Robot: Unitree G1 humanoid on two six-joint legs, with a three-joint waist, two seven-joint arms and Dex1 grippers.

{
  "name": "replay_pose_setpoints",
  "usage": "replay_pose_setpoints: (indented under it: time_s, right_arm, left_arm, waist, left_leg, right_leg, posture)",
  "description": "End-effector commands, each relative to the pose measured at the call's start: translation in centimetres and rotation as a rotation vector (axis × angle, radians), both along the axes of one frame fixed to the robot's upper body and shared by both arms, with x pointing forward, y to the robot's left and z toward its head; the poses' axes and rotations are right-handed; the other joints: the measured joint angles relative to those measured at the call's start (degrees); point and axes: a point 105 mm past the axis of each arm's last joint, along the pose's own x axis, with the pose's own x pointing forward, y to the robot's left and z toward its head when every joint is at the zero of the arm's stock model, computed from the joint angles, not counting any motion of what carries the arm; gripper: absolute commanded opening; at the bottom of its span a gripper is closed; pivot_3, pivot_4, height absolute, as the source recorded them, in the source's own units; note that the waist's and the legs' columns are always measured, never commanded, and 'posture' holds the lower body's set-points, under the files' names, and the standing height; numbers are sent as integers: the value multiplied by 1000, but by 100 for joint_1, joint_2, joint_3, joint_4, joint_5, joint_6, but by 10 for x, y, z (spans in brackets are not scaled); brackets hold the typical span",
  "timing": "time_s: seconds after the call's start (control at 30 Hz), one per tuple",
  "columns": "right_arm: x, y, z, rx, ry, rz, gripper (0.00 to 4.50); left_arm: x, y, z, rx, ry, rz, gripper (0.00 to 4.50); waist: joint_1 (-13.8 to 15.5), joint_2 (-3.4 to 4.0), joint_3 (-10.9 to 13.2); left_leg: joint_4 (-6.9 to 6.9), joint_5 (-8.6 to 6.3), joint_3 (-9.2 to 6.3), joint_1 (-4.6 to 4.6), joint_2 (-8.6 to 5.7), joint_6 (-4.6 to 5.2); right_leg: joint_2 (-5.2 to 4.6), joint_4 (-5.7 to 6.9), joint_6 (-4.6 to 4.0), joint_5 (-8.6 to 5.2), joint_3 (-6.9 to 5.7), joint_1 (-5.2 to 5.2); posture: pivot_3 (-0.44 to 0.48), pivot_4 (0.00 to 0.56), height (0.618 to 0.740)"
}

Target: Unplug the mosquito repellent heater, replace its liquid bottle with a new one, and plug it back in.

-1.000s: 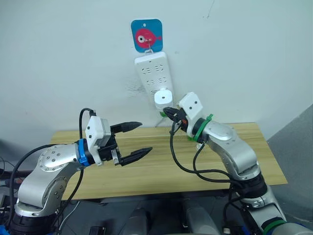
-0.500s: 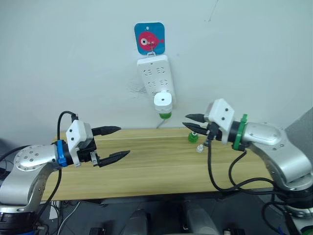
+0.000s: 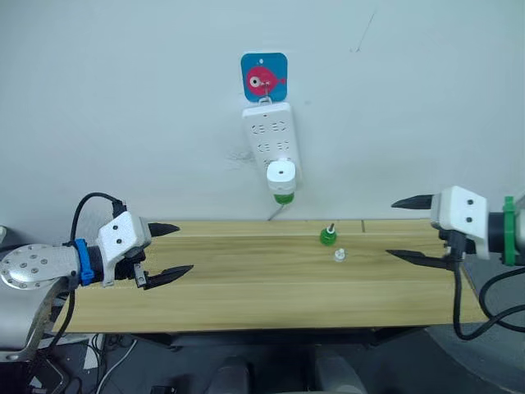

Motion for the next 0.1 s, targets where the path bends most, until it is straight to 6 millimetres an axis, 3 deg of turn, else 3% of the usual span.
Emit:
replay_pose_setpoints:
  time_s: [0.03,0.1]
  right_arm:
    - [-2,-4,11,-22,-51,24,4474]
    - [-1,-4,12,-21,-54,26,4474]
  left_arm:
    - [1,-1,10,3,-36,-3,4500]
    - [1,-3,11,-4,-39,-17,4500]
  waist:
    - [6,4,-20]
    - [8,6,-27]
  left_leg:
    - [0,0,0,2,0,0]
    - [0,0,-1,2,-1,0]
  right_leg:
    - [0,-3,-1,0,0,3]
    - [-2,-3,-4,2,0,4]
  posture:
    - [21,38,740]
    - [21,38,740]
